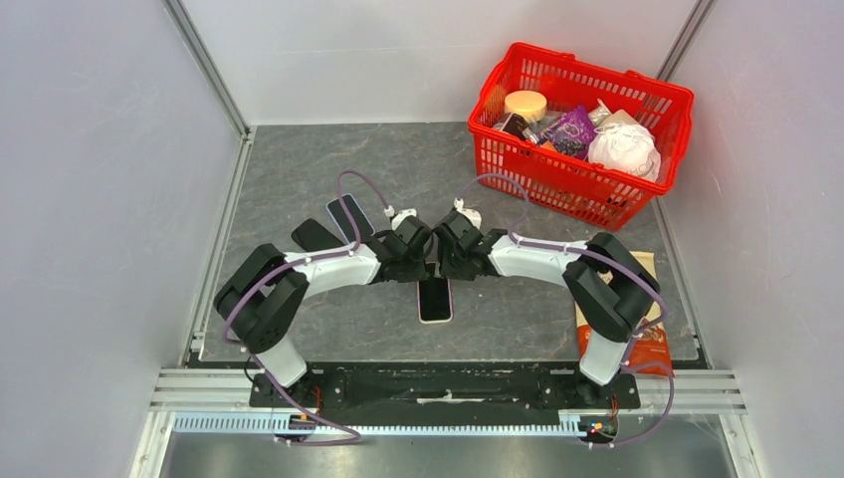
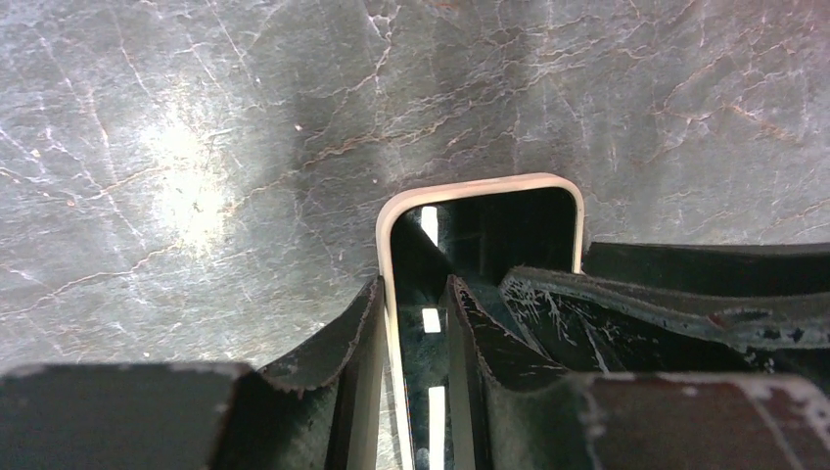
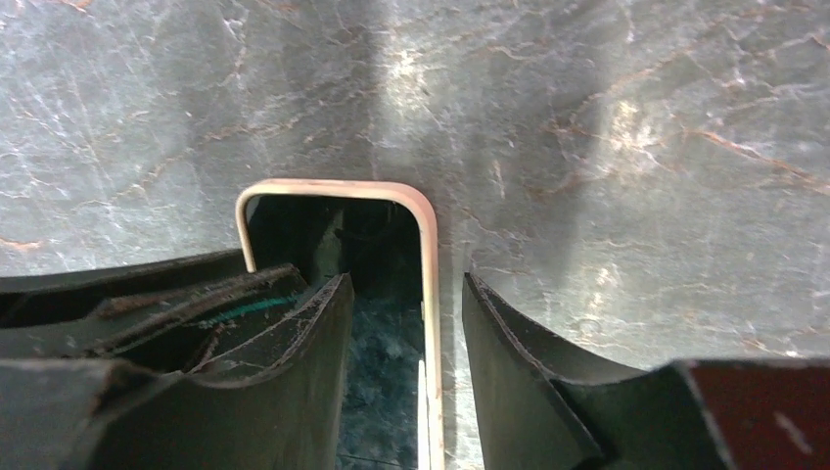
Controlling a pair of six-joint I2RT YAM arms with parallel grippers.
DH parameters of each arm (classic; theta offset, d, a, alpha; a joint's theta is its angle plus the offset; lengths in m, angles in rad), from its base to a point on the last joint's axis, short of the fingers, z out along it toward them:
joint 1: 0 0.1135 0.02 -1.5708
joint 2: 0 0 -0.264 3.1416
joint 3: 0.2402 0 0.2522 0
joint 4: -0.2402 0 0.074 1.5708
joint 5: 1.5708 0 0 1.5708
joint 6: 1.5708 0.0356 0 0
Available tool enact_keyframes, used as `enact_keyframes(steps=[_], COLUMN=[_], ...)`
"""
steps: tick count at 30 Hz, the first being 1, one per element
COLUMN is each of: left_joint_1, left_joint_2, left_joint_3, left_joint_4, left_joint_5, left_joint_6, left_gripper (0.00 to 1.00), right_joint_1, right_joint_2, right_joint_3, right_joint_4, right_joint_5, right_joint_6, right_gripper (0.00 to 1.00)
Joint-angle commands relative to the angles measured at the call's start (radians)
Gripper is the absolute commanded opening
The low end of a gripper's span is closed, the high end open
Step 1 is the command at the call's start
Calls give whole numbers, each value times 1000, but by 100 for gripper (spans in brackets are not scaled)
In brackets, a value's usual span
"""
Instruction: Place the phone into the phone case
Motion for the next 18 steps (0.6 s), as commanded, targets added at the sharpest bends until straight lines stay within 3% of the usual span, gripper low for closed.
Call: enact_keyframes(steps=[1,4,9,11,16,18], left_joint_1=[-11,-15,-14,-14,-21,-38], left_joint_2=[184,172,85,38,-88,-128], left_joint_3=[-56,-49,2,26,53,54], left_joint_4=[-56,-52,-94,-113,-125,-123], left_joint_5=[-36,-39,-58,-62,-53,-50], left_joint_6=[-15,-20,6,18,51,62], left_gripper=[2,2,14,24,60,68], right_joint_1=[65,51,0,-13,-30,-33], right_joint_2=[-30,-73,-199,-271,-448,-503], right_joint_3=[-49,-79,-120,-129,-149,-163], right_joint_4=[-100,-83,-73,-84,-137,-152], right_joint_5=[50,31,-14,-11,48,69], right_joint_6=[-13,-9,-22,-27,-21,-17], right_gripper=[53,57,66,71,85,90])
